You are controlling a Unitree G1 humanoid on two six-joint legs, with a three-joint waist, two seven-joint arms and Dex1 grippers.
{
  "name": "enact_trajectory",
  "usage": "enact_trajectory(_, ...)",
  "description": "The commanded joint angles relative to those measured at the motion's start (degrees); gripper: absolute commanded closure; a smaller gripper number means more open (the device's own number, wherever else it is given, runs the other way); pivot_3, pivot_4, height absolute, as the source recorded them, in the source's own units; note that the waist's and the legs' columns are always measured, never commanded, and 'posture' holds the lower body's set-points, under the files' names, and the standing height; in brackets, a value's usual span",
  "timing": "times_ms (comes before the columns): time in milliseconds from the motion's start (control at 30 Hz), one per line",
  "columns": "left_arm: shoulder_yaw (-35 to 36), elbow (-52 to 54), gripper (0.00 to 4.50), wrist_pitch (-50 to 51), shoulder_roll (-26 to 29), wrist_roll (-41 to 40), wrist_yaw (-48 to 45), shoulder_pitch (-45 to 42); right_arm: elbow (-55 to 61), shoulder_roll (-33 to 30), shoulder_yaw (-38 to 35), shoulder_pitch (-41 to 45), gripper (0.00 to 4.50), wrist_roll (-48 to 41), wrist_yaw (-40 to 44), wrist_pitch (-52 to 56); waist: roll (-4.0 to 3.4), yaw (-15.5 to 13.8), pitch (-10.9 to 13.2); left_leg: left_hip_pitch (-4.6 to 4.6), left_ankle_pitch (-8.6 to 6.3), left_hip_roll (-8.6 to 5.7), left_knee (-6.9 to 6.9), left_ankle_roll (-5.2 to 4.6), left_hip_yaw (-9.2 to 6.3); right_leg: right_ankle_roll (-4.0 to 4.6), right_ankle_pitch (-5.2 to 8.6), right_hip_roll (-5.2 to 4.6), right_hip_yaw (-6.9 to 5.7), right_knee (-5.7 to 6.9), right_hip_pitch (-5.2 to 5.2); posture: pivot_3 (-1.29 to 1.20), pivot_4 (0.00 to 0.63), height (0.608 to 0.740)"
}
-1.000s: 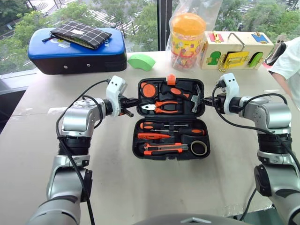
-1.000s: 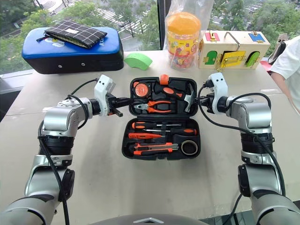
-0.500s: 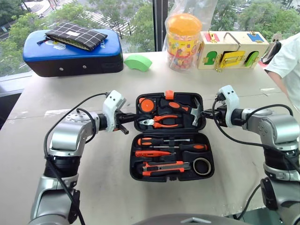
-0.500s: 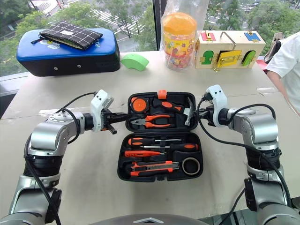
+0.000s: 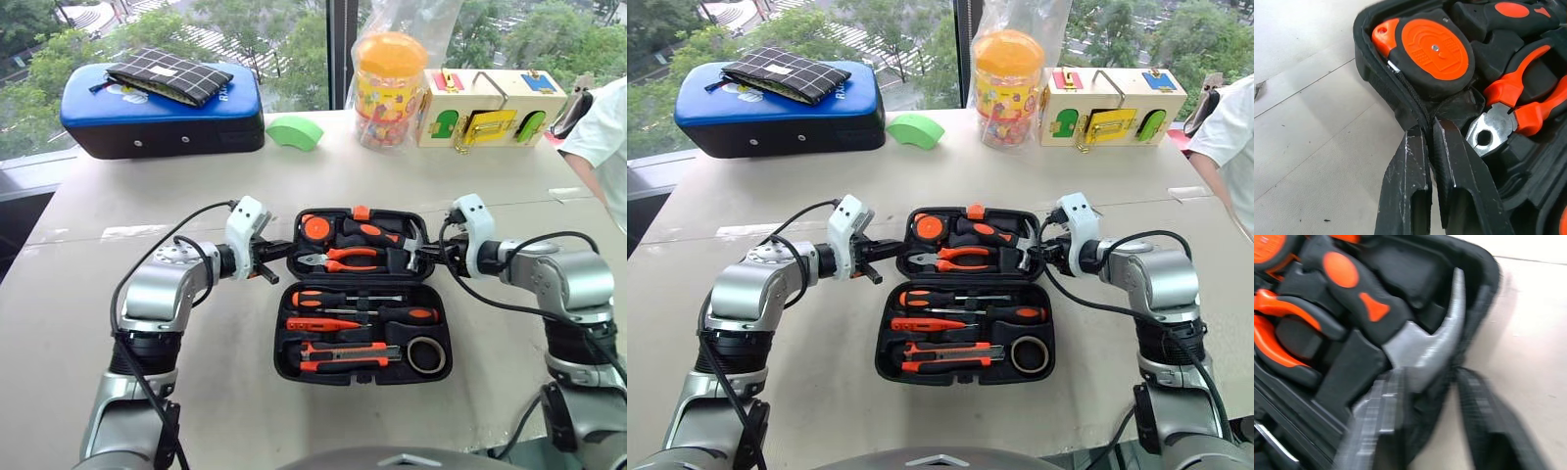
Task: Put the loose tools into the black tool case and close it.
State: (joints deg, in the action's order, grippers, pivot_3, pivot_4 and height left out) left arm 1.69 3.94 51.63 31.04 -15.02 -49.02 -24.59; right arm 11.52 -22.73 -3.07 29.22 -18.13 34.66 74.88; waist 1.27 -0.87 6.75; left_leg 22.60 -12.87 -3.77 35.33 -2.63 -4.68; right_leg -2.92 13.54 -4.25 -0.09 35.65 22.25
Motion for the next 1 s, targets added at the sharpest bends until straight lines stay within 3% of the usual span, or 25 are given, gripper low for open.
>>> enact_trajectory(33,-6.08,-0.71,4.50,-1.63,-3.00,-2.08,-2.43,-0.10,3.24,0.72,0.94,1.59,2.26,-5.38,3.21,-0.75,-0.02,-0.07,0.00,0.00,0.00,-0.01,0.03,0.00,0.00,0.00,0.00,0.00,0.00,0.00,-0.01,0.00,0.150,0.740)
enact_trajectory(167,-3.72,-1.28,4.50,-2.58,-2.88,-3.53,-3.24,-0.16,6.36,-3.64,2.31,1.50,2.26,-6.42,5.80,-2.46,-0.19,-0.28,0.07,0.00,0.00,-0.02,0.04,-0.01,-0.03,0.00,0.00,-0.04,-0.04,0.00,-0.05,0.00,0.150,0.740)
enact_trajectory(233,-2.28,-0.94,3.80,-1.98,-2.86,-4.95,-3.57,-0.45,6.49,-5.59,2.86,1.91,2.20,-6.25,6.19,-3.30,-0.22,-0.27,0.09,0.00,0.00,-0.02,0.05,-0.01,-0.06,0.00,0.00,-0.03,-0.07,0.00,-0.06,0.00,0.150,0.740)
enact_trajectory(267,-1.72,-1.12,3.68,-1.99,-3.00,-5.05,-3.06,-0.76,6.43,-6.38,3.07,2.11,2.20,-6.23,6.38,-3.65,-0.18,-0.16,0.11,0.02,0.00,-0.02,0.05,-0.01,-0.06,0.00,0.00,-0.04,-0.07,-0.01,-0.05,0.00,0.150,0.740)
enact_trajectory(467,1.35,-1.11,0.72,-3.41,-2.34,-6.08,-1.46,-2.08,5.79,-10.63,3.52,4.05,2.20,-5.92,7.65,-6.09,-0.17,0.09,0.16,0.16,0.01,0.00,0.07,-0.01,-0.07,-0.01,0.00,-0.02,-0.08,-0.01,0.06,0.00,0.150,0.740)
enact_trajectory(633,0.96,3.39,0.72,-2.16,0.64,-9.58,-4.48,-2.10,4.54,-16.25,6.01,7.13,2.20,-4.34,9.86,-9.51,-0.20,0.20,0.30,0.20,0.01,0.02,0.06,-0.02,-0.05,0.00,0.00,0.00,-0.07,-0.02,0.11,0.00,0.150,0.740)
enact_trajectory(867,1.01,0.43,0.72,-2.88,0.22,-8.07,0.32,-3.95,2.51,-22.76,9.28,6.73,2.20,-2.91,12.99,-13.73,0.15,-0.25,0.34,0.30,0.00,-0.01,0.06,-0.02,-0.19,-0.01,0.00,-0.02,-0.19,-0.27,0.03,0.00,0.150,0.740)
enact_trajectory(967,4.58,-0.08,0.72,-5.00,-0.49,-10.67,0.35,-5.52,1.64,-21.78,6.12,8.45,2.20,-5.34,13.47,-14.26,0.16,0.17,0.38,0.32,0.00,0.03,0.06,-0.02,-0.16,-0.01,-0.01,0.00,-0.15,-0.21,0.09,0.00,0.150,0.740)
enact_trajectory(1000,5.26,-0.69,0.68,-6.07,-0.70,-11.00,0.45,-6.53,0.70,-19.83,5.45,10.12,2.46,-6.45,12.97,-13.66,0.17,0.34,0.40,0.32,0.00,0.03,0.06,-0.01,-0.16,-0.01,0.00,0.00,-0.15,-0.21,0.09,0.00,0.150,0.740)
